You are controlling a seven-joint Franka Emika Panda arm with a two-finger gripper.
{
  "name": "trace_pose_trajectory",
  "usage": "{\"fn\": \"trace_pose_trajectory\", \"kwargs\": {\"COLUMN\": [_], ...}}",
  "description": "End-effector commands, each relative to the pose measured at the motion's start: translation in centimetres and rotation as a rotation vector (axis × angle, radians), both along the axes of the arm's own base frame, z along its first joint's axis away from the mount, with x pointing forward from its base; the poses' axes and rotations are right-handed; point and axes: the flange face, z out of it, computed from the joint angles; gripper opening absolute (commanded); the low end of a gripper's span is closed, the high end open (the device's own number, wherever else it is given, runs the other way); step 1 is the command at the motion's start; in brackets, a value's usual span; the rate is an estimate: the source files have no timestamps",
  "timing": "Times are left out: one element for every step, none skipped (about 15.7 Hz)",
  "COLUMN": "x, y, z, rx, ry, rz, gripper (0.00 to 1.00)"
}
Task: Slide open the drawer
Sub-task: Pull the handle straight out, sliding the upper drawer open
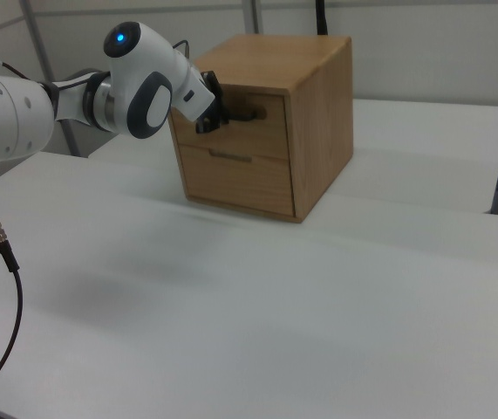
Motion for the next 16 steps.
{"fn": "trace_pose_trajectory", "kwargs": {"x": [-2.7,-3.4,-4.3,-5.2,-6.2,-7.2,-8.3,-9.6,-10.9,-12.0,-12.9,-13.7,-14.3,-14.8,-15.3,-15.7], "y": [0.0,-0.7,-1.0,-1.7,-1.9,-2.2,-2.2,-2.1,-2.1,-1.8,-1.5,-1.3,-1.5,-1.5,-1.6,-1.8], "z": [1.1,2.0,2.8,3.4,3.7,3.8,3.5,2.8,2.3,2.0,2.0,2.0,1.9,1.9,2.1,2.2], "rx": [-0.034,-0.037,-0.041,-0.042,-0.043,-0.048,-0.060,-0.075,-0.090,-0.100,-0.103,-0.105,-0.109,-0.113,-0.117,-0.113], "ry": [0.014,0.011,0.008,0.005,0.009,0.013,0.028,0.052,0.067,0.078,0.083,0.087,0.098,0.114,0.130,0.144], "rz": [0.055,0.057,0.071,0.078,0.091,0.103,0.122,0.148,0.170,0.192,0.204,0.213,0.220,0.232,0.245,0.252], "gripper": [0.05,0.02,0.00,0.00,0.00,0.00,0.00,0.00,0.00,0.00,0.00,0.00,0.00,0.00,0.00,0.00]}}
